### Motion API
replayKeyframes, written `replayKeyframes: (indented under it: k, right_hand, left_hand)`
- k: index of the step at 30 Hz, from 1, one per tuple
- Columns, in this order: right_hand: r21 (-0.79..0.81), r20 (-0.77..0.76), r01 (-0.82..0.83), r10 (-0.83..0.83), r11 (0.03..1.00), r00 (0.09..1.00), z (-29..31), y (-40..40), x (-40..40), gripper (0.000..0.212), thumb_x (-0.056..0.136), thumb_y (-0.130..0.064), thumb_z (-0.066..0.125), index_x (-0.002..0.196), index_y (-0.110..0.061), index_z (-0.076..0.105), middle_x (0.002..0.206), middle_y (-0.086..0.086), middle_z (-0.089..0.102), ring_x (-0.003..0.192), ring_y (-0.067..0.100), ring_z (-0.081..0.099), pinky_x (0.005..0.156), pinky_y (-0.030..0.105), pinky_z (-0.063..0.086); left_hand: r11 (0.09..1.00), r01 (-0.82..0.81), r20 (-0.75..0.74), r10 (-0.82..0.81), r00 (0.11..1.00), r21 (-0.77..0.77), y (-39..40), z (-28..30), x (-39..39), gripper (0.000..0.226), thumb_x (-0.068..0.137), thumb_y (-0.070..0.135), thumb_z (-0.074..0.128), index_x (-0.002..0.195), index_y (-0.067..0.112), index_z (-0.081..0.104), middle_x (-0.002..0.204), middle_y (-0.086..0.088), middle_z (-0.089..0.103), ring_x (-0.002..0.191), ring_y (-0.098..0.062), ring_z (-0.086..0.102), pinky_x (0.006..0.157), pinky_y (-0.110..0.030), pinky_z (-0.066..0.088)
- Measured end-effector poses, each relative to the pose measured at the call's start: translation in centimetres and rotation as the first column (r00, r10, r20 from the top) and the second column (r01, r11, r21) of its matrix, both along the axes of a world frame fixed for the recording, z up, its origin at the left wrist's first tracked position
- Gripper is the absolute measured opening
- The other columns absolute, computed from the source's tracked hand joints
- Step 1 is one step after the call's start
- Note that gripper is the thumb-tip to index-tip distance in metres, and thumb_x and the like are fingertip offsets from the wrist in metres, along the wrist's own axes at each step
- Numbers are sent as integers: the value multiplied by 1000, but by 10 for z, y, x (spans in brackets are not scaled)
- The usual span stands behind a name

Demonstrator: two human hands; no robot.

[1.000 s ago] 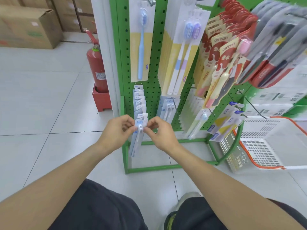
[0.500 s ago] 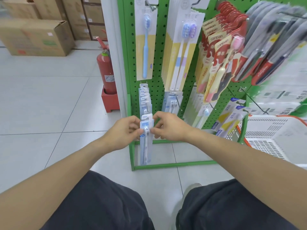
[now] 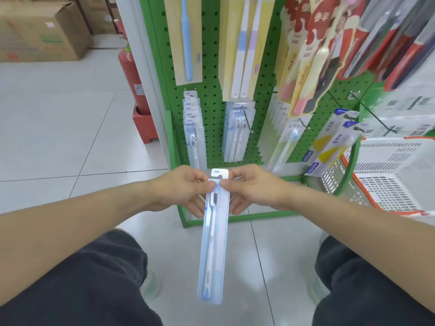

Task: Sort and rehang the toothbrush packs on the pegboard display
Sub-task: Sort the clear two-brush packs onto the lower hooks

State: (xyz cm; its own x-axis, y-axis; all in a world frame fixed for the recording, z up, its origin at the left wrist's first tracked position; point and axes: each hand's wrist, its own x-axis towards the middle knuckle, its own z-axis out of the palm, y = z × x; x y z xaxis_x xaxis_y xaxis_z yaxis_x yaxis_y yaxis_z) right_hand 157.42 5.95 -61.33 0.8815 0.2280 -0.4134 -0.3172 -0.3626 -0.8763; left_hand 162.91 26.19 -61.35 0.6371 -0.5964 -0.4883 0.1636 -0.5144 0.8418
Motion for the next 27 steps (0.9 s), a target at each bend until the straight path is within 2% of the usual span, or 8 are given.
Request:
replayKeyframes:
  k: [5,8,11,15,19,21,24,27]
  right_hand:
    - [-36,-52,7,-9,999,999,-16,-11,6,42,104,-34,57,114,6,57,94,25,75,78,37,76,78,49,63]
    - [-78,-44,-12,9,997,999,-19,-15,19,33,106,-30,54,113,3,56,90,26,75,78,42,75,76,53,63]
    - [-113,-27,15,-18,993,999,-23,-19,30,24,106,-28,53,109,-5,59,87,26,75,77,43,75,72,50,64]
    - [-111,-43,78,-84,991,996,-37,-22,35,21,105,-27,56,106,-6,57,89,27,75,71,38,73,70,48,64]
    - [-61,-89,25,-30,998,996,-45,-26,33,18,104,-16,57,118,-6,52,88,11,72,69,23,69,76,48,64]
    - [-58,-81,42,-47,997,996,-47,-28,32,24,103,-12,57,124,-5,49,88,11,69,67,21,68,76,50,64]
    - [-47,-80,72,-75,996,994,-46,-27,33,29,101,-11,62,127,-5,50,88,11,67,67,21,67,74,47,64]
    - [-22,-114,44,-46,999,992,-43,-23,30,38,94,-6,69,128,-12,53,93,4,67,79,16,70,77,42,64]
  left_hand:
    - [999,42,-25,-42,999,11,-17,-19,1,35,103,29,57,109,-5,62,98,-25,74,73,-29,72,69,-36,60]
    - [998,42,-10,-42,999,37,-27,-24,6,35,104,30,55,110,-4,62,96,-22,75,71,-26,70,61,-31,58]
    - [1000,-16,-44,17,999,21,-35,-31,14,30,105,28,54,106,-1,62,89,-16,73,69,-23,66,58,-33,57]
    - [995,-100,-62,100,993,1,-39,-46,17,24,104,26,55,93,7,63,77,-8,72,60,-21,65,56,-30,55]
    - [984,-178,-42,178,983,19,-43,-58,15,20,104,23,56,93,8,62,85,-12,74,64,-23,69,46,-28,49]
    - [981,-196,-53,196,979,14,-45,-60,12,20,105,22,53,94,7,60,85,-13,74,64,-24,71,44,-28,49]
    - [977,-214,-73,214,974,10,-47,-61,10,23,107,24,48,93,9,58,75,-9,71,57,-26,67,49,-33,54]
    - [971,-240,-33,240,970,20,-46,-62,11,27,108,26,45,103,4,59,80,-18,69,56,-29,63,55,-36,59]
